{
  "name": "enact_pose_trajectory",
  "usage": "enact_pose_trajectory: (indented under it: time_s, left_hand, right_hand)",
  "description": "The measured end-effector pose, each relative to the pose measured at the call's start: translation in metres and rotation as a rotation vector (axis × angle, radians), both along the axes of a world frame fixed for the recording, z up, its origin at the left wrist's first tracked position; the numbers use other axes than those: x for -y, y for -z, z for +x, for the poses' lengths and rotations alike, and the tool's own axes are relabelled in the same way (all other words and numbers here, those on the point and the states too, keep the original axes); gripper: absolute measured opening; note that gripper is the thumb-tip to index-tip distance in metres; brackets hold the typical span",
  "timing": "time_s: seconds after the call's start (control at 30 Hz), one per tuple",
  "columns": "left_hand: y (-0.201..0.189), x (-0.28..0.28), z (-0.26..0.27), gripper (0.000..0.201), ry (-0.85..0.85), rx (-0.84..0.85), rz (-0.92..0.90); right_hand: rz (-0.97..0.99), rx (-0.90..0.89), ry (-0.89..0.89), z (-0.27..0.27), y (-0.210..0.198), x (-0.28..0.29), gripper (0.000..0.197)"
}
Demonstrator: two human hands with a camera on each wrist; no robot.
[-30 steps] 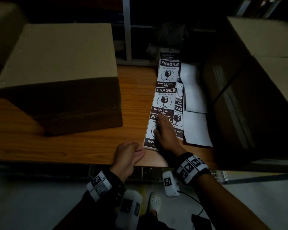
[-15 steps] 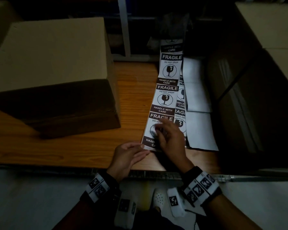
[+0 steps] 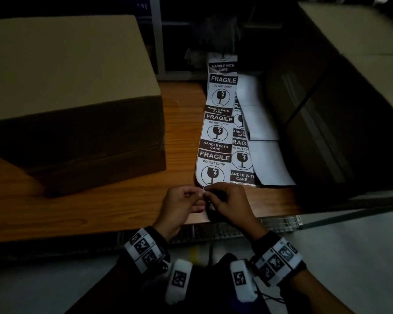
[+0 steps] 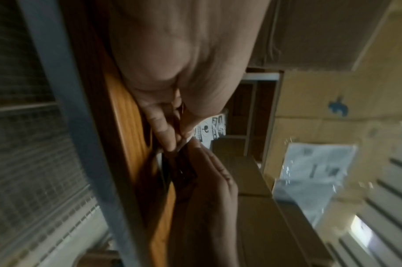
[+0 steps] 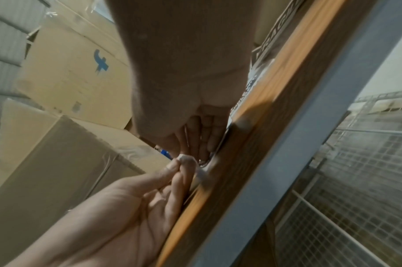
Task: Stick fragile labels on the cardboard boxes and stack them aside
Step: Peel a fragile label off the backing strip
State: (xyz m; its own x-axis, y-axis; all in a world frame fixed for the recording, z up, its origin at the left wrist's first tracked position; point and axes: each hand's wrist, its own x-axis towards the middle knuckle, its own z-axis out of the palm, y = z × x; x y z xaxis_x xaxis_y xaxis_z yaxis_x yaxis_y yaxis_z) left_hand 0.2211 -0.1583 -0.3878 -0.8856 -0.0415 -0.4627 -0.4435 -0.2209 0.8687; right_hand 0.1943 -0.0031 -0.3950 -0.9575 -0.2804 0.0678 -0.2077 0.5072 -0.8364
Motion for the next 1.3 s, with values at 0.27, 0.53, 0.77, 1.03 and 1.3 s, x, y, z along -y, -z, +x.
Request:
enact_pose_trajectory:
  time_s: [0.27, 0.53, 0.77, 1.03, 1.3]
  left_hand:
    - [-0.003, 0.004, 0.0, 0.015, 0.066, -0.061, -0.051]
    - [-0.002, 0.004, -0.001, 0.014, 0.07, -0.064, -0.052]
    - [-0.002, 0.004, 0.001, 0.013, 0.069, -0.068, -0.068]
    - [-0.003, 0.003, 0.002, 0.011, 0.056, -0.081, -0.049]
    - [0.001, 0.005, 0.001, 0.013, 0.079, -0.086, -0.049]
  right_hand:
    - [0.03, -0.109, 0.041, 0.0, 0.006, 0.007, 0.011]
    - [0.053, -0.185, 0.042, 0.004, 0.006, 0.004, 0.011]
    - [0.197, -0.23, -0.086, -0.003, -0.002, 0.003, 0.02]
    - [-0.009, 0.082, 0.121, -0.002, 0.0, 0.009, 0.016]
    - [0.02, 0.026, 0.02, 0.002, -0.001, 0.005, 0.008]
